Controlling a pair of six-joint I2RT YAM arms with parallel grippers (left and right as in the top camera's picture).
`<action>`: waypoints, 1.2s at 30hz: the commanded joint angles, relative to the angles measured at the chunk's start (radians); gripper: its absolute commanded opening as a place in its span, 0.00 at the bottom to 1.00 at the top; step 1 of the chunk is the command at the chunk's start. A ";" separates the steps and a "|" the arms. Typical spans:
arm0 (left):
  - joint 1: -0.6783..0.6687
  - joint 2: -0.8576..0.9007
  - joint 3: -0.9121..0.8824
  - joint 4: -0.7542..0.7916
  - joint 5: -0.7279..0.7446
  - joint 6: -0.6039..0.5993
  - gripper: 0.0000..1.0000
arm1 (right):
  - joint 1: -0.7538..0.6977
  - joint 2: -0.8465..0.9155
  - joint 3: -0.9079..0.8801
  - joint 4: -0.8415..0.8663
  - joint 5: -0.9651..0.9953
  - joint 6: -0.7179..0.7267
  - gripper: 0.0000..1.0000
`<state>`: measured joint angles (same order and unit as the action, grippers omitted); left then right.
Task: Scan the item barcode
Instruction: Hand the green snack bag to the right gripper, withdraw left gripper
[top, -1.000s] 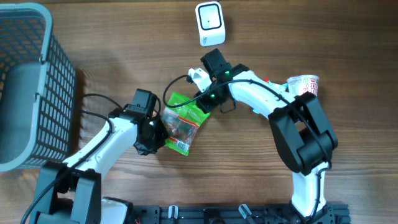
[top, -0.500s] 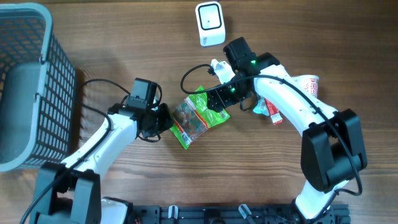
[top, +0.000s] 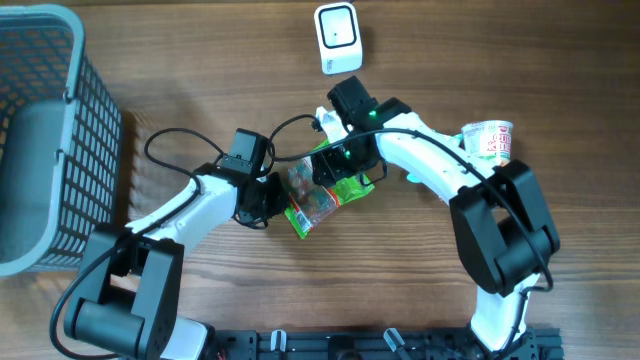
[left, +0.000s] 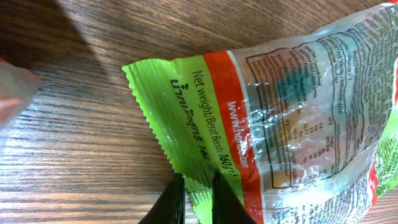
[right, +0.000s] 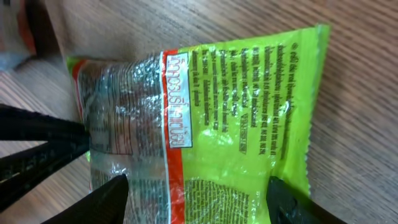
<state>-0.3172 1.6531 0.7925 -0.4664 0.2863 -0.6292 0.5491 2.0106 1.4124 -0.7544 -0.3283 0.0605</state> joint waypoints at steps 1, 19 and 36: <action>-0.005 -0.011 0.030 -0.060 -0.019 0.020 0.12 | 0.002 -0.068 0.026 -0.008 0.022 0.018 0.73; -0.006 0.038 0.043 0.033 -0.074 0.019 0.13 | 0.001 -0.084 -0.223 0.243 0.089 0.130 0.80; -0.006 0.038 0.043 0.034 -0.074 0.019 0.13 | 0.098 -0.084 -0.328 0.452 -0.302 0.450 0.61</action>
<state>-0.3187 1.6760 0.8268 -0.4366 0.1978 -0.6254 0.6338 1.9121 1.0878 -0.3229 -0.5236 0.4797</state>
